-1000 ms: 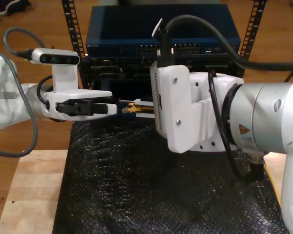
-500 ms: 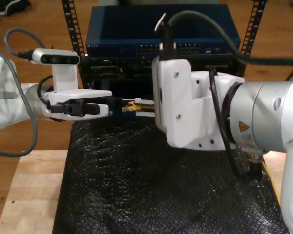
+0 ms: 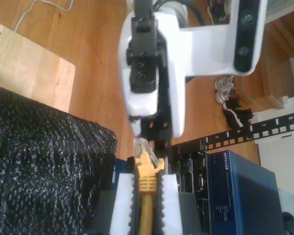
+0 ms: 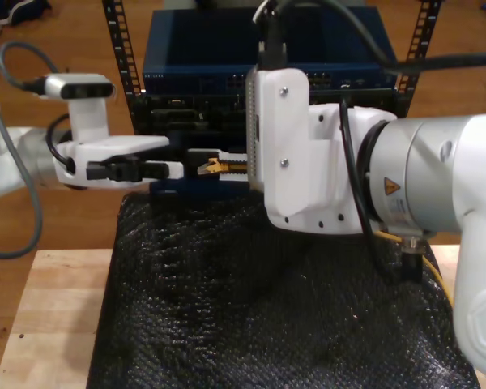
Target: Grab the cable and plug it in
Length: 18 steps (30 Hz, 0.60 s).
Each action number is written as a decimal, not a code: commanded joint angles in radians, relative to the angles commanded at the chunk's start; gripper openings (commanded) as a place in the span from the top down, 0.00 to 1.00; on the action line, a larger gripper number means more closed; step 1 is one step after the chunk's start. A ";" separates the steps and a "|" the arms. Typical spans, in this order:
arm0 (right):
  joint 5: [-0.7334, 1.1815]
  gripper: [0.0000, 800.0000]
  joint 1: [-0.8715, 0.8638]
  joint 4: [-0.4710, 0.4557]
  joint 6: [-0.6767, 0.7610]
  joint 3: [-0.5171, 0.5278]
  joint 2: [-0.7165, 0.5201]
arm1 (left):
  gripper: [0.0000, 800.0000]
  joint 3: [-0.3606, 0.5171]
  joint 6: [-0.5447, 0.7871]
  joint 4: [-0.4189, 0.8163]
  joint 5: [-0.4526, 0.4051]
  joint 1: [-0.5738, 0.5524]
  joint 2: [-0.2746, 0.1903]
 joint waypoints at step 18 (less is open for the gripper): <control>0.408 1.00 -0.338 0.000 0.124 -0.101 0.081 | 0.00 -0.041 0.118 0.347 -0.307 0.057 -0.187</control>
